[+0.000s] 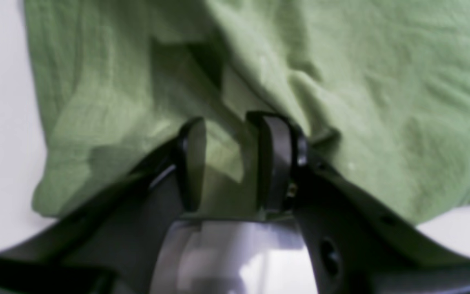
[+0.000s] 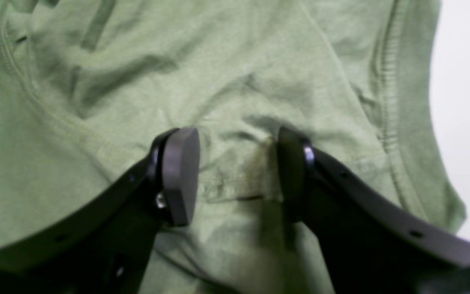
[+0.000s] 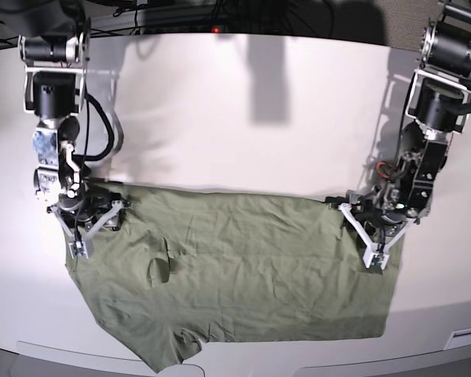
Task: Fold the T-shirt properly
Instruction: 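Grasp the folded shirt's edge with both grippers, then adjust the left gripper's grip on the folded edge near the hem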
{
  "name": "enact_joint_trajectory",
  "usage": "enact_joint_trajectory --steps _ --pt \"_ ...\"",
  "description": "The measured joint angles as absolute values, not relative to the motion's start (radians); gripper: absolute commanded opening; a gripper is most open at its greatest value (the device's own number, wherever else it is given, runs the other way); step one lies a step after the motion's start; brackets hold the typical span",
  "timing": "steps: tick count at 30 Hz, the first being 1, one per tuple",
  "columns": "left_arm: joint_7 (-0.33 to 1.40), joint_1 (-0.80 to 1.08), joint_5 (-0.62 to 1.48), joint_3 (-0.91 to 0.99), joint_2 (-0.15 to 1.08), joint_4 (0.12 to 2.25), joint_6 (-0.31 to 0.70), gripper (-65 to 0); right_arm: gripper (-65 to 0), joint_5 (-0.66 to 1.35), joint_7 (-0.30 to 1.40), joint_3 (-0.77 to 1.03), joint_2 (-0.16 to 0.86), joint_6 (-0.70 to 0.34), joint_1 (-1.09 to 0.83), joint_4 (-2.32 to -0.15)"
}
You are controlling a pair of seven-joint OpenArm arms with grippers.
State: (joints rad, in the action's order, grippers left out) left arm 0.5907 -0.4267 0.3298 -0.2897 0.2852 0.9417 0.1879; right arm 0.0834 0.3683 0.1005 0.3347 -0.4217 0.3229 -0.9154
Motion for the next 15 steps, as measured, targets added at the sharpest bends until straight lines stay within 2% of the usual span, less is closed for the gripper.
enact_joint_trajectory --steps 6,15 --pt "0.657 -0.403 0.337 -0.171 0.288 0.949 0.223 -43.5 -34.0 0.084 0.376 0.101 0.336 -0.424 0.213 -1.044" --pt "0.525 -0.274 0.391 -0.142 0.331 0.980 0.252 -43.5 -34.0 0.098 0.353 0.102 0.336 -0.420 0.099 -1.134"
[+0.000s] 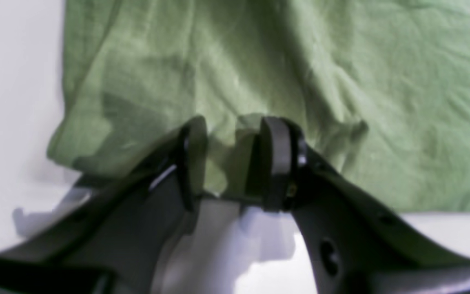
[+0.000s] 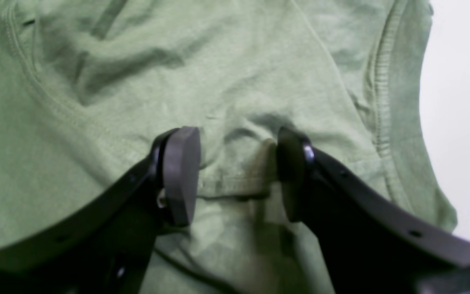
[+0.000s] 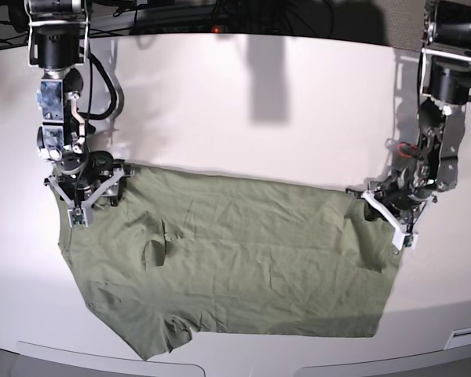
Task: Fold the T-shirt properly
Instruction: 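Adjust the left gripper's grip on the folded edge near the hem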
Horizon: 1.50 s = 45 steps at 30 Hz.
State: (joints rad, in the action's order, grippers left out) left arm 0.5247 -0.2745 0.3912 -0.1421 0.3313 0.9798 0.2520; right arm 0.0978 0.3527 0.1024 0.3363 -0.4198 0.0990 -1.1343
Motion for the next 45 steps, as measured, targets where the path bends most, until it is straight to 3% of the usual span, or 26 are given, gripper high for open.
enact_joint_trajectory --steps 7,15,22,25,29,40,45 --pt "0.493 -0.170 0.455 -0.136 0.400 1.052 0.273 -43.5 -34.0 0.103 0.346 0.104 0.338 -0.418 0.029 -1.205" --pt "0.480 -0.037 0.407 -0.128 0.415 1.206 0.230 -43.5 -34.0 0.104 0.353 0.104 0.339 -0.416 -0.026 -1.257" --pt "0.779 -0.078 0.265 -0.068 0.396 1.388 0.236 -43.5 -34.0 0.104 0.353 0.104 0.341 -0.416 -0.027 -1.259" --pt "0.767 -0.178 0.273 -0.053 0.400 1.420 0.228 -43.5 -34.0 0.104 0.353 0.104 0.340 -0.416 -0.027 -1.259" --pt "0.764 -0.278 0.332 -0.052 0.402 1.417 0.225 -43.5 -34.0 0.104 0.353 0.104 0.341 -0.416 -0.027 -1.259" --pt "0.701 -0.274 0.340 -0.053 0.309 1.216 0.288 -43.5 -34.0 0.104 0.353 0.104 0.341 -0.413 -0.027 -1.259" --pt "0.639 -0.313 0.226 -0.052 0.260 1.189 0.292 -43.5 -34.0 0.104 0.353 0.104 0.340 -0.413 -0.027 -1.259"
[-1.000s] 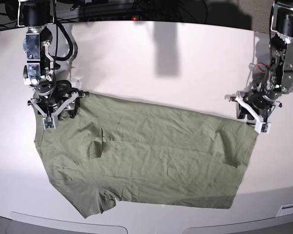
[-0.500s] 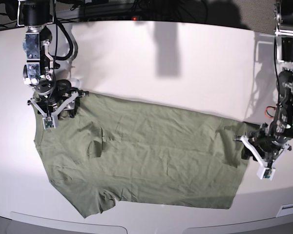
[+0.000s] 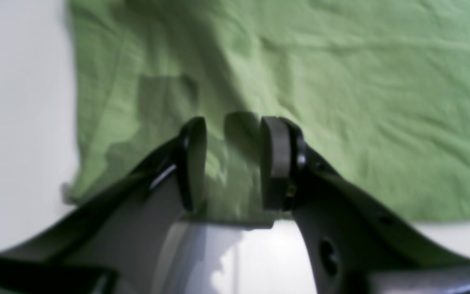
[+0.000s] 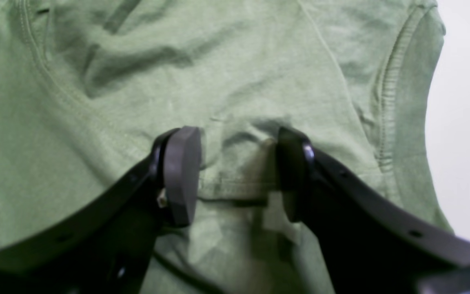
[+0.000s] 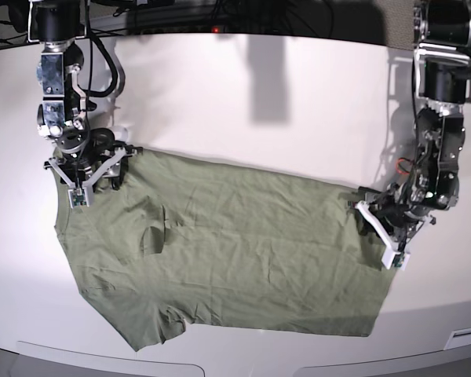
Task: Fold the T-shirt properly
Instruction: 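Adjust the left gripper's grip on the folded edge near the hem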
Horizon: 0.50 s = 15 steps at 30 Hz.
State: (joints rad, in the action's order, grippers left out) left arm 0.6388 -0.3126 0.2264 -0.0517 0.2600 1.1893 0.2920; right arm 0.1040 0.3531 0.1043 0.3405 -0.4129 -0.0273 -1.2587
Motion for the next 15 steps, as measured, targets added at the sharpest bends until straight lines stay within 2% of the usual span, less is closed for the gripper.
enact_joint_trajectory --steps 10,15 --pt "0.619 -0.506 0.176 -0.051 0.241 0.796 0.291 -43.5 -34.0 0.104 0.354 0.104 0.340 -0.413 -0.028 -1.259" --pt "0.595 -0.462 0.285 -0.046 0.254 0.791 0.364 -43.6 -34.0 0.104 0.353 0.104 0.340 -0.413 -0.028 -1.259"
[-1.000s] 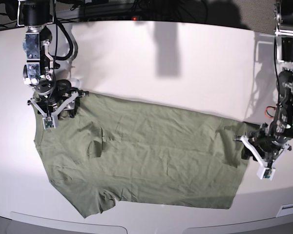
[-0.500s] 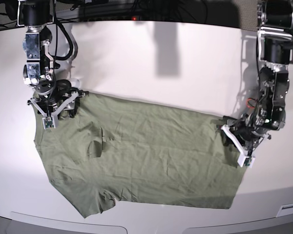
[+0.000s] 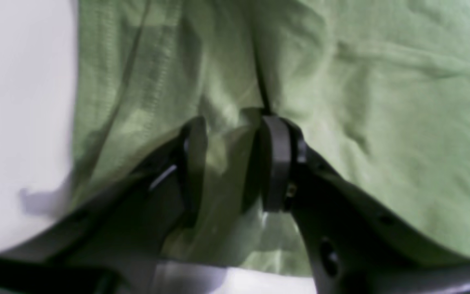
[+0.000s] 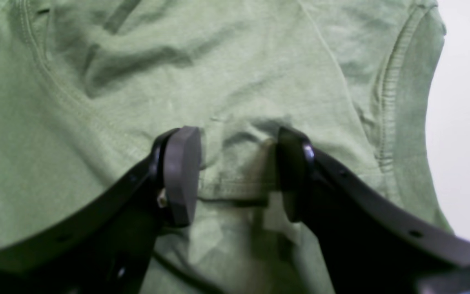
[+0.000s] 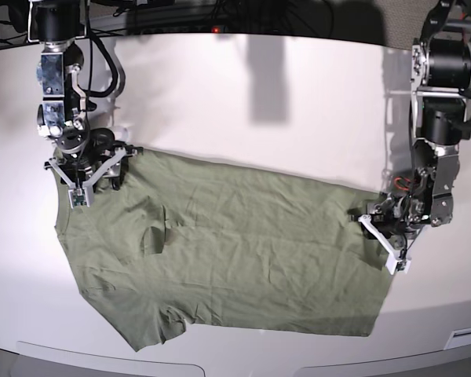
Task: Fold the T-shirt properly
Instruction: 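Adjust the left gripper's grip on the folded edge near the hem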
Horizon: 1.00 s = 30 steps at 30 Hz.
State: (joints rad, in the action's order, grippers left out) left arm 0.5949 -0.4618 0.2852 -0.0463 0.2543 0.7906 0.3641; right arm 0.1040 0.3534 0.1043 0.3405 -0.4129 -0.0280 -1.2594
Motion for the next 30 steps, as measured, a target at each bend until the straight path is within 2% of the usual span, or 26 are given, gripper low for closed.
enact_joint_trajectory --steps 7,14,21,24,30 --pt "0.458 -0.356 0.355 -0.041 0.289 0.810 0.402 -43.6 -34.0 0.104 0.354 0.104 0.341 -0.414 -0.028 -1.259" --pt "0.448 -0.227 0.386 -0.041 0.372 0.938 0.441 -43.6 -34.0 0.104 0.361 0.105 0.343 -0.440 -0.036 -1.263" --pt "0.426 -0.141 0.370 -0.038 0.393 1.024 0.415 -43.6 -34.0 0.112 0.357 0.104 0.375 -0.458 -0.078 -1.271" --pt "0.450 -0.139 0.355 -0.038 0.390 1.053 0.400 -43.6 -34.0 0.119 0.348 0.104 0.388 -0.461 -0.089 -1.272" --pt "0.637 -0.178 0.280 -0.050 0.382 1.195 0.361 -43.6 -34.0 0.136 0.371 0.104 0.390 -0.461 -0.089 -1.290"
